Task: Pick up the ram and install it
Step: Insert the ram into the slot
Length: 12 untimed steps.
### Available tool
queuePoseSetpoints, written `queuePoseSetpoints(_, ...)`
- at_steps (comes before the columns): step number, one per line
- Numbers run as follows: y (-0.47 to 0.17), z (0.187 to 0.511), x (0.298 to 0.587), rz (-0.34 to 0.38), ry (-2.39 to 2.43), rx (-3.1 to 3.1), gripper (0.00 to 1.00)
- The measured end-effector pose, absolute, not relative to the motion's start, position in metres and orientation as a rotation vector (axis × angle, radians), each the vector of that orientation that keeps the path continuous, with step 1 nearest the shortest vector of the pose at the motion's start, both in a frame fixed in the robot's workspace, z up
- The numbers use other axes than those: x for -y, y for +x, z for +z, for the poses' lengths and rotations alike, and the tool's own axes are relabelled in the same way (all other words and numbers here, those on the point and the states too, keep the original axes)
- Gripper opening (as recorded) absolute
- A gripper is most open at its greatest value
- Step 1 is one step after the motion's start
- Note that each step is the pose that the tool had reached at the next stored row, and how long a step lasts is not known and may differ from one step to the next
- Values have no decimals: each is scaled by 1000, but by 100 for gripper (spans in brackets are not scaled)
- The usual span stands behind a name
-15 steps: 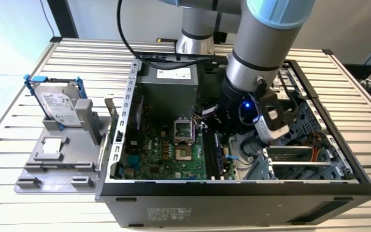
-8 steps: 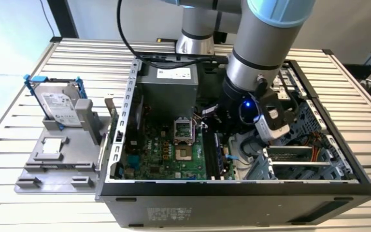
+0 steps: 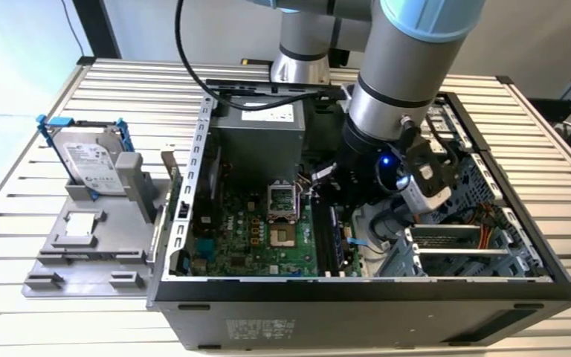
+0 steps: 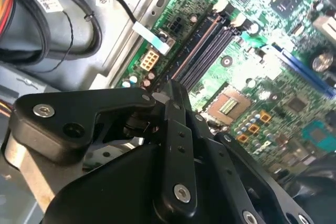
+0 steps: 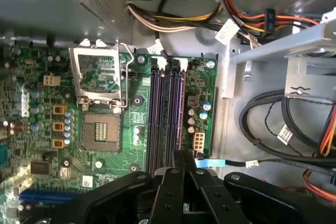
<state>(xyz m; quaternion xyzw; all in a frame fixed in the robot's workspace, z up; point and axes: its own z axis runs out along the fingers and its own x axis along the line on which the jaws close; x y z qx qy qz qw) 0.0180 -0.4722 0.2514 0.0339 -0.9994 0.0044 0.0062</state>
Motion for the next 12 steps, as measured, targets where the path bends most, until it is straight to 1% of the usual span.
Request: queuePoseSetpoints(12,18,251,471,15,335,3112,0)
